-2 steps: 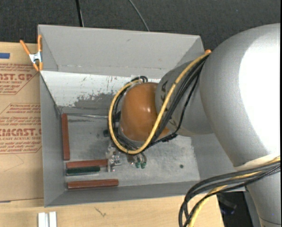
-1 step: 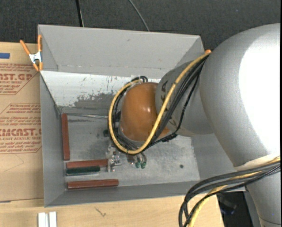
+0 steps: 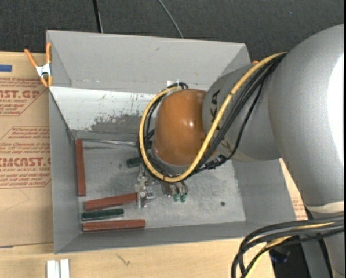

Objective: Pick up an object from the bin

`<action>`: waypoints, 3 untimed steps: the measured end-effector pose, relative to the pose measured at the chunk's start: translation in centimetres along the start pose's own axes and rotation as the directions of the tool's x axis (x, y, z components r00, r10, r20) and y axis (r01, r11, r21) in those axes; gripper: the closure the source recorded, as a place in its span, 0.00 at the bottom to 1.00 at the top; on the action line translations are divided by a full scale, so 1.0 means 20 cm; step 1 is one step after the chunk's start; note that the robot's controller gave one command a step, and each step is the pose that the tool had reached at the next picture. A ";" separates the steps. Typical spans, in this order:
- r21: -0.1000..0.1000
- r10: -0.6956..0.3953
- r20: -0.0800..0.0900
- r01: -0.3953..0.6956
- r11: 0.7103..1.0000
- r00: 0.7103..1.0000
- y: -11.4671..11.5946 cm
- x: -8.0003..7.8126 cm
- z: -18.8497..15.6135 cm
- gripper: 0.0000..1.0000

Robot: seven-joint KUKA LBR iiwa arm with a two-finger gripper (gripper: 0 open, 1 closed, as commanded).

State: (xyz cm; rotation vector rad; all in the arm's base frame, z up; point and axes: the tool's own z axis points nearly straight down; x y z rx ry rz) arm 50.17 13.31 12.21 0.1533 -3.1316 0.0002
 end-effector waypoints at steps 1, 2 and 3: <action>-0.002 0.040 0.012 -0.040 0.999 0.999 0.02 -0.07 -0.16 1.00; 0.000 0.007 0.008 -0.007 1.000 1.000 0.06 -0.06 -0.64 1.00; 0.000 0.007 0.008 -0.007 1.000 1.000 0.06 -0.06 -0.64 0.00</action>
Offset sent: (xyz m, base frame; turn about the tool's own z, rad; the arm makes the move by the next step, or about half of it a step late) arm 0.0112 0.0133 0.1274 0.0063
